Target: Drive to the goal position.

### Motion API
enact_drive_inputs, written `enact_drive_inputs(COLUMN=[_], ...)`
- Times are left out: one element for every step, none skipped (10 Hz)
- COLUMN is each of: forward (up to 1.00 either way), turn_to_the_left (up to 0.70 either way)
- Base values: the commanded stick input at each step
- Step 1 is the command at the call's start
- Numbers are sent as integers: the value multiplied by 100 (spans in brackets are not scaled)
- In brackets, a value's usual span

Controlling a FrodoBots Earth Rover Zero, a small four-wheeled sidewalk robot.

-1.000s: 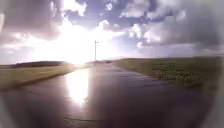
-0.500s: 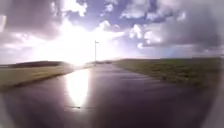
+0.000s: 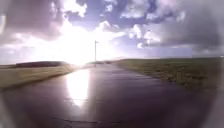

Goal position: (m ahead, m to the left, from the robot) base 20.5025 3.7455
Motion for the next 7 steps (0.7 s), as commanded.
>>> enact_drive_inputs(forward=[70, 70, 70, 70, 70, 70, 70], turn_to_the_left=[0, 0, 0, 0, 0, 0, 0])
